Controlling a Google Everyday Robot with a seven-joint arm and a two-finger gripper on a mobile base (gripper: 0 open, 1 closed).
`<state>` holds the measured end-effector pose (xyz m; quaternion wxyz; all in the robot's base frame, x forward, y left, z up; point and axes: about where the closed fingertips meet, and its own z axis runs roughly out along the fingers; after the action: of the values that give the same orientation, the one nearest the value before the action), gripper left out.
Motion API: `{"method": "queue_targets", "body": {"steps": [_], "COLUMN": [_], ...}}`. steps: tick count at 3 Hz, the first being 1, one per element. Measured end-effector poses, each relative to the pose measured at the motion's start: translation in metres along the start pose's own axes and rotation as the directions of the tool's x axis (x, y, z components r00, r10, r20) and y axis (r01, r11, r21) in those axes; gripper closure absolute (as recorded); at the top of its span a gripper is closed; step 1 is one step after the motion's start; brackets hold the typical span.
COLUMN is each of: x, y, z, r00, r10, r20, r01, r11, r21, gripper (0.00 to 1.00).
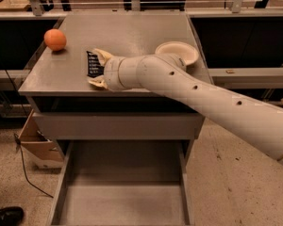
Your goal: Pick rxbar blueberry from middle drawer and place on counter
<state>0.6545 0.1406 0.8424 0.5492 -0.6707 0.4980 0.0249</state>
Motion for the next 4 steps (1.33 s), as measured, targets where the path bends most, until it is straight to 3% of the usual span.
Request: {"method": "queue_targets", "body": {"steps": [3,4], "x": [-0.005,-0.008], "y": [-0.008,-0.014], "z": [-0.002,-0.003], "r00": [1.0,1.0], "r10": [0.003,0.004], "r20": [0.0,0.0], "r01": [-0.003,-0.004], "r11": [1.0,1.0], "r21": [-0.009,-0.009], "gripper": [0.0,0.0]}}
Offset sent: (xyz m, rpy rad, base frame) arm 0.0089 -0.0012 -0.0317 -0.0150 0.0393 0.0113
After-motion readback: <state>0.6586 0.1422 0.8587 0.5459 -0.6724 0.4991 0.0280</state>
